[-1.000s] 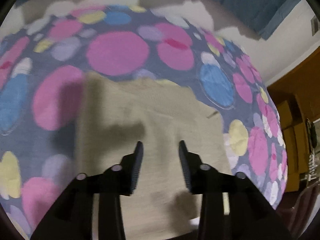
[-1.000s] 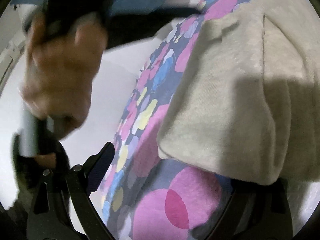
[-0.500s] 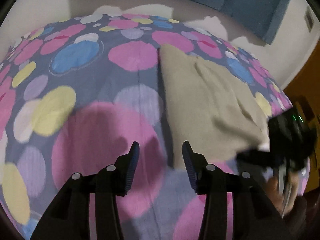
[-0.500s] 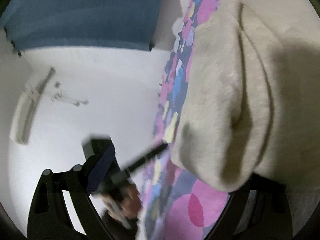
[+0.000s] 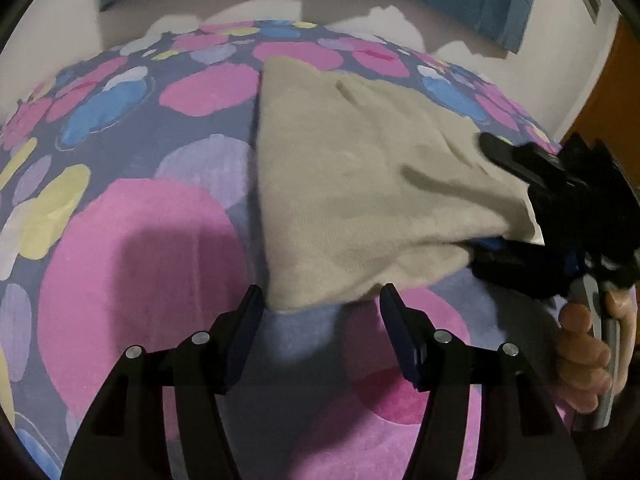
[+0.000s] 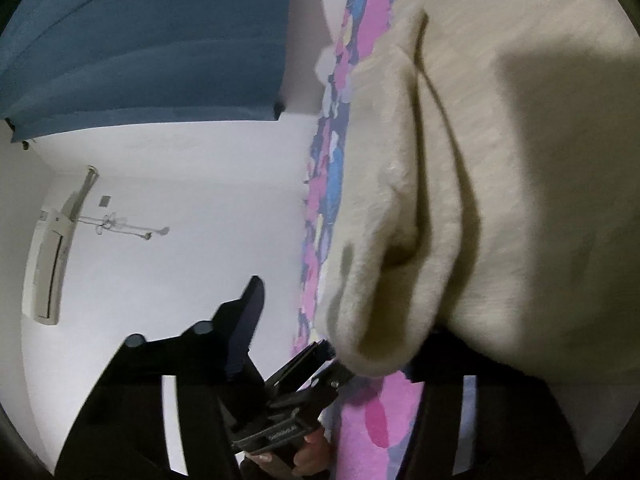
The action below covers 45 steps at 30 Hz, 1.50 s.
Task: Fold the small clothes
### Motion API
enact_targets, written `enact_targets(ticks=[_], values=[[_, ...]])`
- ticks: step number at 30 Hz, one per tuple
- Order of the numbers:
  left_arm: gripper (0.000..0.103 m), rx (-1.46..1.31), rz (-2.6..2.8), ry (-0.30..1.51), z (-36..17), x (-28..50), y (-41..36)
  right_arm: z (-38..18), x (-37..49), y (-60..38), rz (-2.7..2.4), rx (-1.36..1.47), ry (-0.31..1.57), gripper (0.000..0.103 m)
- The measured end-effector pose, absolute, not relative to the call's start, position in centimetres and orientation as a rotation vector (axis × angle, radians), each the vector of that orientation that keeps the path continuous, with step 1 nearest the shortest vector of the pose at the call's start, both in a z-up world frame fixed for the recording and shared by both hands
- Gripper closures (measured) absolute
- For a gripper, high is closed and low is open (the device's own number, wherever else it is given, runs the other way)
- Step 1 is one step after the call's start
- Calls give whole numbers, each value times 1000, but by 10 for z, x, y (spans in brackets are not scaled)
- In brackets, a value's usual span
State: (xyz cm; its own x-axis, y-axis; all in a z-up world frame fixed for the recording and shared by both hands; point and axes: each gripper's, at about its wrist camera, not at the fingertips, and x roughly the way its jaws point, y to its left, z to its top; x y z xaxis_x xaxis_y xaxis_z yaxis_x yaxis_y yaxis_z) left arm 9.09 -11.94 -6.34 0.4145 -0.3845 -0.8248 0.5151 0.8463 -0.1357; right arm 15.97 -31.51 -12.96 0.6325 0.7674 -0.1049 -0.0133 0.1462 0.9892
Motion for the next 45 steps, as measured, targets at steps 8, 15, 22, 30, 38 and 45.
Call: enact_targets(ticks=[8,15,22,30,38,45], values=[[43,101,-525,973,-66,101,-111,-115,156,-320,538,1199,688,96],[37,59,-503,954,-63,102,-92,-106,165,-319,499,1123,742,98],[33,55,-556,973,-60,98,-99,-54,163,-349,477,993,693,98],[33,86,-621,963,-56,87,-122,-58,119,-421,348,942,678,98],[33,72,-678,894,-37,78,-138,-117,98,-443,297,1008,748,98],[32,142,-584,897,-48,106,-168,-129,102,-440,302,1008,786,98]])
